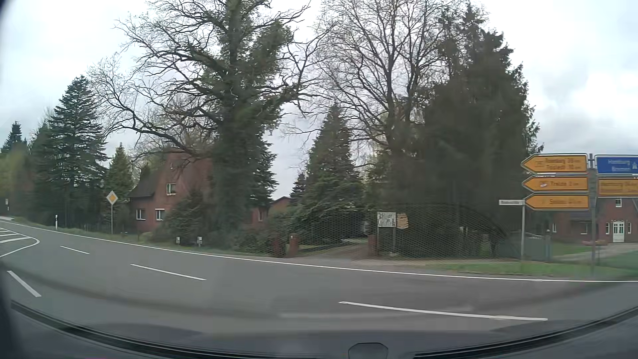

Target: Follow the waypoints while adhering to traffic rules and regulations

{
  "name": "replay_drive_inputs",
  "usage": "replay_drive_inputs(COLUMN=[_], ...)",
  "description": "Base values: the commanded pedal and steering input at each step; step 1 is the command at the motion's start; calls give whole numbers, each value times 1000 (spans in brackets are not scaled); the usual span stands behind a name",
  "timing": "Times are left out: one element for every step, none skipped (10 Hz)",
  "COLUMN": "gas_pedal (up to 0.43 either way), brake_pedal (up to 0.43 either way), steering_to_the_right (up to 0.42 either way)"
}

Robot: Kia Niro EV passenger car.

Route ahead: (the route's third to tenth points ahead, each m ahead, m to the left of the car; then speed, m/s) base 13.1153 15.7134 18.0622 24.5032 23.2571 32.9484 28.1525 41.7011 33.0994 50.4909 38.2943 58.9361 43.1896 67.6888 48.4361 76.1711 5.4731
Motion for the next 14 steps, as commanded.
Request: replay_drive_inputs(gas_pedal=[331, 331, 319, 319, 287, 287, 287, 287, 287, 287, 287, 287, 287, 287], brake_pedal=[6, 0, 0, 0, 6, 6, 0, 0, 0, 6, 0, 0, 6, 0], steering_to_the_right=[-274, -276, -276, -277, -278, -278, -278, -278, -280, -282, -282, -281, -277, -268])
